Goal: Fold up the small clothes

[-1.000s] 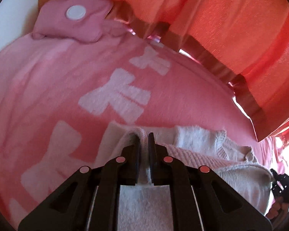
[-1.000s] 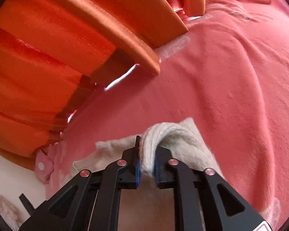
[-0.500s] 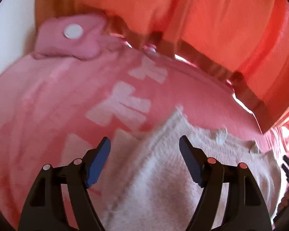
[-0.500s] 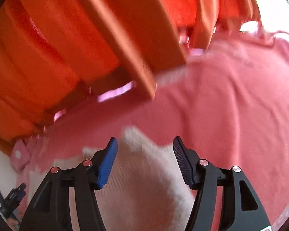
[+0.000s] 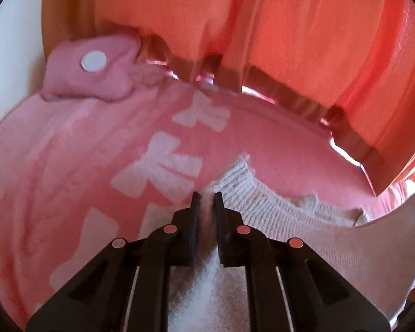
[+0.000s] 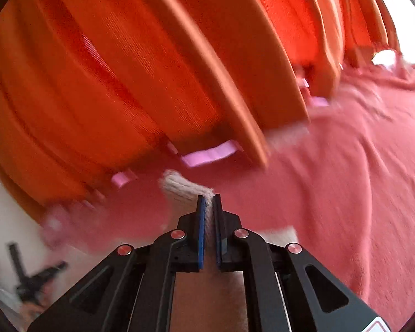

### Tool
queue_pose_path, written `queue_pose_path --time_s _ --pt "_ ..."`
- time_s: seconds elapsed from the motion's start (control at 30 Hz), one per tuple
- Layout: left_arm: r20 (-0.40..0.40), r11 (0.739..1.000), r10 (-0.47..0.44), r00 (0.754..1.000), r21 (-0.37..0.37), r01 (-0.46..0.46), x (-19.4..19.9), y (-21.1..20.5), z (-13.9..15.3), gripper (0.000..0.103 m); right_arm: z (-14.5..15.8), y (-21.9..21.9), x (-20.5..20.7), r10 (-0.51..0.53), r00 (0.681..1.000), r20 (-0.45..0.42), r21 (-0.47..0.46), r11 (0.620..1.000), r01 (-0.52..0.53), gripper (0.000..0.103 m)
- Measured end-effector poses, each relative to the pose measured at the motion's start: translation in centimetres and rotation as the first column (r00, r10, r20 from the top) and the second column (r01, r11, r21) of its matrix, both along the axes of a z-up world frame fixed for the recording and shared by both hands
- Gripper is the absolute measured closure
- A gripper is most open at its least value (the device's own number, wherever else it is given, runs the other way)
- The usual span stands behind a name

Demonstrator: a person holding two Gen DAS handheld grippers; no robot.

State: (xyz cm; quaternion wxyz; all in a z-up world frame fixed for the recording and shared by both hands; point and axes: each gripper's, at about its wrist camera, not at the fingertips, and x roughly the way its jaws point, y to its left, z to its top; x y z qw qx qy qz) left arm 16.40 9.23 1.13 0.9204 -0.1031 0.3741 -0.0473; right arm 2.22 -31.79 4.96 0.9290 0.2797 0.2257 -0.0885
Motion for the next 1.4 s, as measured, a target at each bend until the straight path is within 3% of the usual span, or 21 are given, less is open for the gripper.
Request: queue_pose_path --time_s 0.03,0.1,0.13,0.2,0.27,0.3,0.37,0.4,0.47,0.57,0.63,0.7,0.77,0.83,0.9,0.97,1.03,1.13,1.2,1.3,1.4 --pt "-0.012 1.0 0.005 1.0 0.024 -0.005 0.3 0.0 -0.4 0.093 -1.2 -0.3 1.1 -0.026 0.994 -0.102 -0.029 0.999 0.023 0.097" --pt "-0.076 0.998 0.02 0.997 0.068 -0.015 1.4 -0.2 -2.2 0.093 -5.3 -1.2 3.5 -0.076 0.935 -0.346 -0.055 0.997 0.061 0.098" --pt "-0.11 0.997 0.03 0.993 0.072 -0.022 1.7 -0.2 -3.2 0.093 -6.5 -1.6 3.8 -0.079 0.915 -0.395 -0.031 0.997 0.073 0.098" --pt "-0.123 0.998 0.039 0.992 0.061 -0.031 1.8 0.0 -3.5 0.093 -6.4 -2.2 3.3 -0.073 0.926 -0.37 0.022 0.996 0.087 0.098" --pt "-0.094 0.997 0.039 0.995 0.067 -0.033 1.5 0.0 -2.7 0.093 -4.4 -2.2 2.5 -0.077 0.957 -0.28 -0.01 0.997 0.078 0.098" --pt "-0.091 0.997 0.04 0.995 0.072 -0.033 1.5 0.0 -2.7 0.093 -4.5 -2.1 2.8 -0.085 0.95 -0.299 -0.031 0.996 0.079 0.098" --pt "-0.123 0.996 0.044 0.991 0.078 -0.035 1.8 -0.2 -3.7 0.093 -7.3 -2.2 4.1 -0.058 0.901 -0.43 -0.004 0.998 0.063 0.098" --pt "-0.132 0.996 0.044 0.99 0.081 -0.033 1.9 -0.3 -4.0 0.093 -7.6 -2.1 4.4 -0.049 0.9 -0.433 -0.002 0.999 0.053 0.098" --pt "-0.106 0.993 0.031 0.994 0.116 -0.019 1.6 -0.7 -3.5 0.091 -6.5 -1.7 4.1 -0.062 0.907 -0.416 -0.052 0.998 0.044 0.096" --pt "-0.047 0.995 0.026 0.999 0.101 -0.021 0.1 -1.3 -1.2 0.087 -3.4 -1.1 2.4 -0.102 0.947 -0.306 -0.05 0.995 0.091 0.088" --pt "0.006 0.997 0.01 1.0 0.081 -0.01 -1.3 -2.1 0.4 0.073 -1.2 1.0 1.7 -0.012 0.982 -0.186 -0.045 0.999 0.003 0.085" --pt "0.062 0.997 -0.069 0.996 0.045 0.066 -3.4 -4.1 1.8 0.06 -0.7 4.1 2.2 0.17 0.973 -0.154 -0.037 0.983 -0.177 0.084" --pt "0.052 0.975 -0.22 0.974 0.018 0.22 -4.7 -6.9 1.8 0.059 -1.7 8.6 3.5 0.424 0.887 -0.181 0.041 0.905 -0.424 0.084" --pt "0.008 0.941 -0.336 0.942 0.049 0.335 -5.3 -9.7 0.8 0.059 -3.1 13.4 4.3 0.573 0.777 -0.261 0.042 0.81 -0.584 0.084" --pt "-0.051 0.909 -0.381 0.923 0.158 0.384 -5.8 -11.9 -0.9 0.059 -4.4 16.6 4.3 0.63 0.692 -0.354 -0.016 0.735 -0.678 0.084" --pt "-0.102 0.89 -0.362 0.927 0.258 0.376 -5.8 -12.3 -2.5 0.059 -5.7 17.0 4.3 0.609 0.662 -0.438 -0.05 0.719 -0.694 0.088" --pt "-0.106 0.895 -0.346 0.932 0.263 0.362 -5.7 -11.3 -3.1 0.057 -6.5 13.8 4.3 0.584 0.68 -0.444 -0.004 0.757 -0.653 0.1" --pt "-0.091 0.918 -0.294 0.952 0.251 0.307 -5.7 -8.1 -3.1 0.057 -6.8 6.2 2.3 0.43 0.791 -0.435 0.053 0.889 -0.454 0.103" --pt "-0.086 0.924 -0.267 0.96 0.259 0.281 -5.8 -6.4 -3.1 0.057 -7.2 1.9 1.0 0.331 0.838 -0.434 0.074 0.94 -0.333 0.103" --pt "-0.077 0.947 -0.21 0.975 0.233 0.223 -5.0 -3.8 -2.8 0.057 -6.7 -1.7 0.0 0.157 0.881 -0.446 0.018 0.986 -0.167 0.103" --pt "-0.035 0.973 -0.096 0.995 0.209 0.101 -4.0 -1.5 -1.7 0.05 -5.4 -3.3 -0.4 0.033 0.929 -0.369 -0.008 0.999 -0.038 0.083"
